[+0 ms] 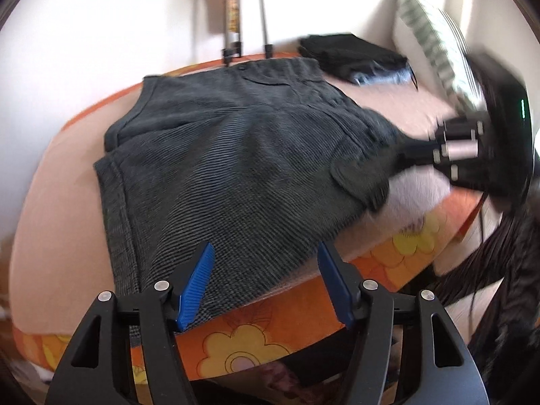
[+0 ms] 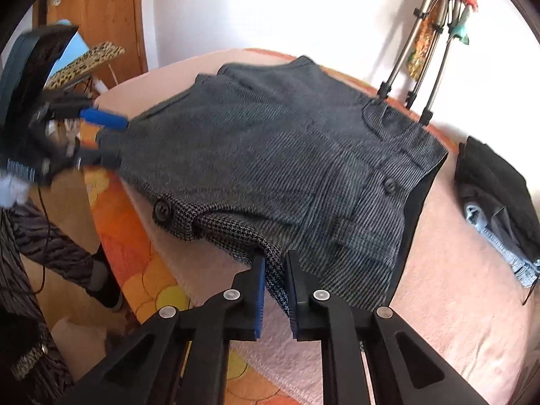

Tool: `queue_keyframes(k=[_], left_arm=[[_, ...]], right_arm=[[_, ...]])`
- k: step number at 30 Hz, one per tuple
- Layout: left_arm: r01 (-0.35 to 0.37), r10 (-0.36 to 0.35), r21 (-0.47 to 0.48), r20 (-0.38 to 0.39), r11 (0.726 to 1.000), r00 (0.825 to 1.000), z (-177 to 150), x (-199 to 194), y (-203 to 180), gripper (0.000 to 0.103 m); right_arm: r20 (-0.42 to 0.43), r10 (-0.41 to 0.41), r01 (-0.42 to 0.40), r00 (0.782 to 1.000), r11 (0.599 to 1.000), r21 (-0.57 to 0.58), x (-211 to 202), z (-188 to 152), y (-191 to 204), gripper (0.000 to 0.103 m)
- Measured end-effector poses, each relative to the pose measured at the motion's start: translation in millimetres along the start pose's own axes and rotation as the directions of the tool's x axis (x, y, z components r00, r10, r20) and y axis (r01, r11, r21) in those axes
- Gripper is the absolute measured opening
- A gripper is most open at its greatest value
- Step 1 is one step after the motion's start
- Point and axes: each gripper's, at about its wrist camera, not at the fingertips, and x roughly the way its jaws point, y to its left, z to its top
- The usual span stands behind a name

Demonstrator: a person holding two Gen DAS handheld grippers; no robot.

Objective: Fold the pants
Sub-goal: 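Close the right gripper on the leg hem while the left gripper grasps the other hem corner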

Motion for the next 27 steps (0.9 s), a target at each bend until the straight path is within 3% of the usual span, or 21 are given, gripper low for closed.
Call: queue_keyframes(k=[4,9,10,12,14,18,20,22,23,27], left_arm=[[-0.099,0.1,0.089,-0.006,0.991,0.995,-4.2,8.6,-7.6,0.063],[-0.171,0.173,0.048,-0.034,0.984,0.984,-8.4,17.1,14.7,0.062],[-0.185,0.187,0.039,-0.039,0.982,0.982,-9.0,18.8,20.1,0.057],[-0.198,0.199,0.019,-0.05,0.98,0.979,-11.0,20.8,31.2,0.031],[-0.187,0.186,-0.016,-0.051,0.982,0.981,-12.9,20.4,39.9,0.013],[-0.185,0.185,-0.042,-0.002,0.982,0.983,-8.3,10.7,44.2,0.006],[-0.194,0.196,-0.046,0.034,0.98,0.98,-1.7,4.2,44.4,0.006],[-0.196,0.198,-0.055,0.048,0.979,0.979,3.9,0.2,45.2,0.006],[-0.194,0.198,-0.061,0.056,0.979,0.979,7.4,-1.0,47.2,0.006],[-0.177,0.183,-0.083,0.075,0.981,0.98,22.2,-3.8,52.3,0.006]], right_arm=[[0.042,0.0,-0.002,0.999,0.999,0.041,-8.2,13.5,-10.6,0.008],[0.076,-0.001,-0.004,0.997,0.997,0.074,-14.8,22.8,-16.9,0.008],[0.079,0.002,-0.008,0.997,0.997,0.081,-15.4,23.5,-18.4,0.008],[0.081,0.007,-0.014,0.997,0.996,0.087,-16.2,23.3,-19.8,0.008],[0.083,0.012,-0.02,0.997,0.996,0.09,-16.7,21.5,-20.2,0.008],[0.072,0.023,-0.028,0.997,0.998,0.063,-15.2,15.3,-14.7,0.009],[0.05,0.022,-0.024,0.999,0.999,0.04,-11.0,10.4,-11.9,0.013],[0.028,0.021,-0.022,0.999,0.999,0.028,-7.8,4.9,-11.5,0.031],[0.025,0.013,-0.014,1.0,1.0,0.021,-7.1,1.5,-11.3,0.035],[0.013,0.003,-0.002,1.0,1.0,-0.015,-7.3,-12.0,-10.0,0.042]])
